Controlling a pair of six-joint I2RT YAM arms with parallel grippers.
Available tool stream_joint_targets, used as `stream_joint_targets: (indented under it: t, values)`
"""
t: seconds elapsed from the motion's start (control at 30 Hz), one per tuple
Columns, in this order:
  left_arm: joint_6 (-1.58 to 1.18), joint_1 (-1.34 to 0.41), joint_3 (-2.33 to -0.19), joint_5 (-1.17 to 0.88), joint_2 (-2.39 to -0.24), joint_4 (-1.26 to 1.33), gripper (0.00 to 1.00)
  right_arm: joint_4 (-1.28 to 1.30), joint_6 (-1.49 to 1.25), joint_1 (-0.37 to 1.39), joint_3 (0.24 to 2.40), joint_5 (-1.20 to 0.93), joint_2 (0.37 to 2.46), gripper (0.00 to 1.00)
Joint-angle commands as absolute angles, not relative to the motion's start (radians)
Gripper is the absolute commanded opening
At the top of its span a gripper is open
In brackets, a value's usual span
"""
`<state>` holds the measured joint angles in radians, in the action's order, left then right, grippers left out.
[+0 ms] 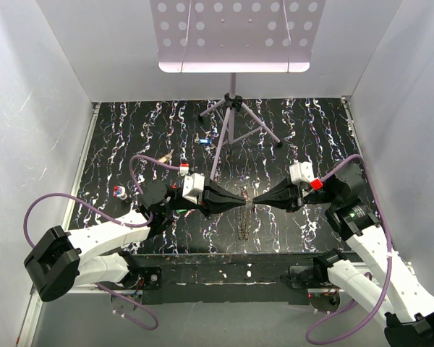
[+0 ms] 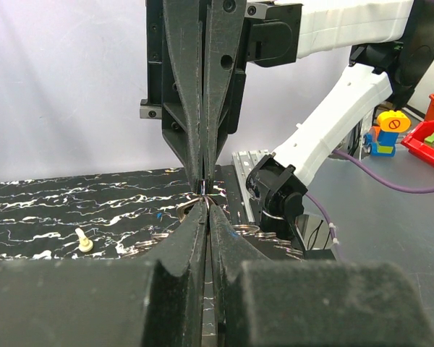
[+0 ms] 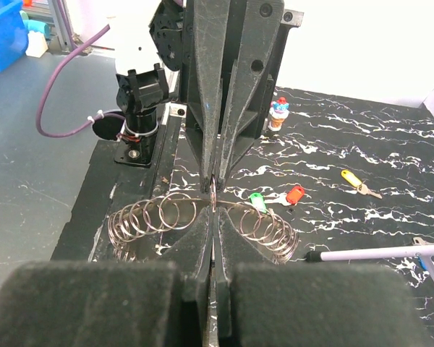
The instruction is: Put the keys on the keyring
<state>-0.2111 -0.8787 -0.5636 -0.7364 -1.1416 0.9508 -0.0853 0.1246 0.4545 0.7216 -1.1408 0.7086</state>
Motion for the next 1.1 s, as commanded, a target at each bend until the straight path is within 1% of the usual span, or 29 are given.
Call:
stream_joint_targets:
  t: [0.0, 0.47, 1.07]
  values:
    - [-0.212, -0.876, -0.569, -0.726, -1.140, 0.989, 0.00, -0.136, 0.094, 0.469, 0.718, -1.155, 0.713, 0.01]
    - [-0.209, -0.876, -0.574, -0.719, -1.135, 0.980, 0.00, -0.206, 0.012, 0.468, 0.704, -1.132, 0.719, 0.01]
    - [-0.183, -0.876, -0.591, -0.721, -1.140, 0.916, 0.00, -0.212, 0.008, 0.472, 0.707, -1.124, 0.727, 0.01]
